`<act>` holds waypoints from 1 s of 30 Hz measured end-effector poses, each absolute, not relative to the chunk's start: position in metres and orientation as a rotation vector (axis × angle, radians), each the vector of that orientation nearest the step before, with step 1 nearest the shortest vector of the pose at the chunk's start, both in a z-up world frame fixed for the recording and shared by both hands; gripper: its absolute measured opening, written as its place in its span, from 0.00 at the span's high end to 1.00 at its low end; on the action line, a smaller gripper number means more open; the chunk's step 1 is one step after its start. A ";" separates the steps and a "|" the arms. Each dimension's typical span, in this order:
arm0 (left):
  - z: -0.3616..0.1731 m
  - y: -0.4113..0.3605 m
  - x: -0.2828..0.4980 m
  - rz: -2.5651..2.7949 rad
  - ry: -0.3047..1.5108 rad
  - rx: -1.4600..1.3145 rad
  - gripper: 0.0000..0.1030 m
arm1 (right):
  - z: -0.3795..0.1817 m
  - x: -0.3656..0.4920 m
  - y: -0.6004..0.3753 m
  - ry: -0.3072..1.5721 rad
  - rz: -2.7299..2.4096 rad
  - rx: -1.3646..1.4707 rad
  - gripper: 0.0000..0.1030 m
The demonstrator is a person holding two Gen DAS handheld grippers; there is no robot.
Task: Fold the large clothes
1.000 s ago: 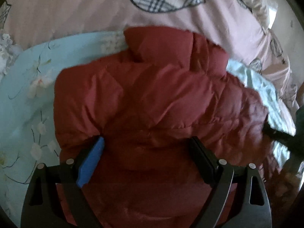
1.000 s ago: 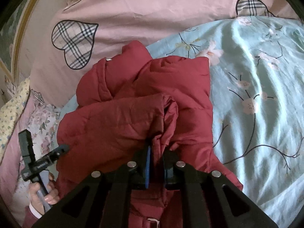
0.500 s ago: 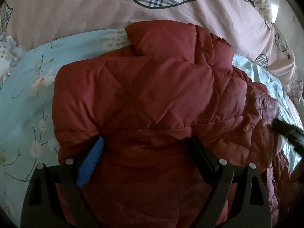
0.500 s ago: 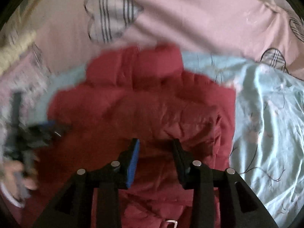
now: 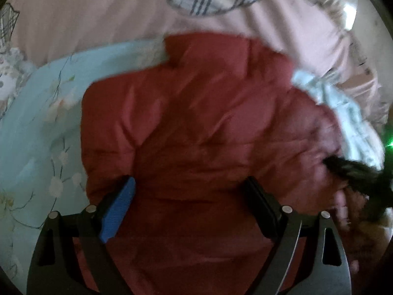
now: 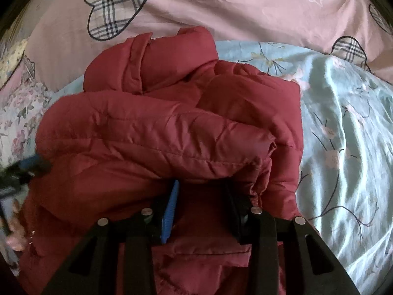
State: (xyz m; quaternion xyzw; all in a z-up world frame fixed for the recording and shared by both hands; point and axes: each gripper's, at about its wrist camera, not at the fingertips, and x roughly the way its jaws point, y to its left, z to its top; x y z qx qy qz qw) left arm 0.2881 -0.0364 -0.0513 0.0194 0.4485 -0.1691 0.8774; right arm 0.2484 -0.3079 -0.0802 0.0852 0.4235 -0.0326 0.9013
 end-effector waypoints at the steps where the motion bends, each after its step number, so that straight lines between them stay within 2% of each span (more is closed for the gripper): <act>1: -0.055 -0.036 0.289 -0.353 0.936 0.037 0.13 | -0.077 0.246 -0.308 0.872 -0.076 0.177 0.63; 26: -0.065 -0.043 0.298 -0.297 0.963 0.077 0.09 | -0.084 0.247 -0.319 0.884 -0.050 0.229 0.62; 29: -0.058 -0.042 0.295 -0.283 0.974 0.084 0.10 | -0.072 0.234 -0.322 0.872 -0.043 0.267 0.59; 30: -0.056 -0.040 0.292 -0.277 0.971 0.083 0.10 | -0.068 0.229 -0.323 0.868 -0.042 0.274 0.54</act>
